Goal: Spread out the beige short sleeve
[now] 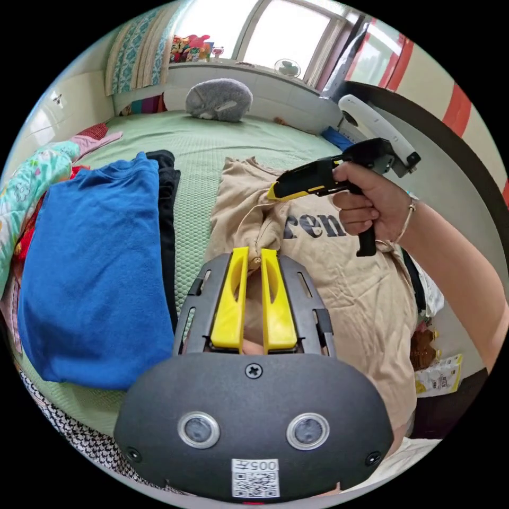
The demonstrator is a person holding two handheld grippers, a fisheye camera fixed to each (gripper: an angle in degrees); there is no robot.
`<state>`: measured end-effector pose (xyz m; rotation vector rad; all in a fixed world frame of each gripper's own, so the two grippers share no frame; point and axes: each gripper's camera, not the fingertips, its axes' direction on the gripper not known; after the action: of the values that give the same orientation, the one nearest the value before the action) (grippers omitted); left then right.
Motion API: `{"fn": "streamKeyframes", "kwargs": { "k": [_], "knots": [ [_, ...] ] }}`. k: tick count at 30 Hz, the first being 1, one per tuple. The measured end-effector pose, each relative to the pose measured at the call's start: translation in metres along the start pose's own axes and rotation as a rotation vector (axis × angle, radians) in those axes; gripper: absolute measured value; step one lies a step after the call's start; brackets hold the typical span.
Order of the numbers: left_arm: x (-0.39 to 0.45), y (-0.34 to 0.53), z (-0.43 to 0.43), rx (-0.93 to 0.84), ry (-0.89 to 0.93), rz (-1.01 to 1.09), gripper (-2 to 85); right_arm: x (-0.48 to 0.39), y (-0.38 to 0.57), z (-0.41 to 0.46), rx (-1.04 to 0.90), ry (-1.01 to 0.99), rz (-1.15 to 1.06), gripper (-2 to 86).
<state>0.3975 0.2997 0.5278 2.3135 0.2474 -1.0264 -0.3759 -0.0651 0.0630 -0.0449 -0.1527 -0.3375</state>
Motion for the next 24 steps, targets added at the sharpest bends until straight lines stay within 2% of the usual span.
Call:
{"fn": "streamKeyframes", "kwargs": {
  "k": [4,9,16,24],
  "knots": [
    [0.024,0.021,-0.012,-0.011,-0.009,0.101,5.3,0.017,0.017,0.000,-0.039,-0.014,0.034,0.7],
    [0.022,0.040,-0.001,-0.137,-0.039,0.067,3.6,0.040,0.032,0.026,-0.130,0.131,0.093,6.1],
    [-0.015,0.023,-0.017,-0.042,-0.061,-0.032,7.0,0.045,0.024,0.008,0.020,0.083,0.119,7.2],
    [-0.038,0.001,0.024,-0.152,-0.047,-0.090,7.8,0.030,0.002,0.062,0.012,0.105,0.151,5.5]
  ]
}}
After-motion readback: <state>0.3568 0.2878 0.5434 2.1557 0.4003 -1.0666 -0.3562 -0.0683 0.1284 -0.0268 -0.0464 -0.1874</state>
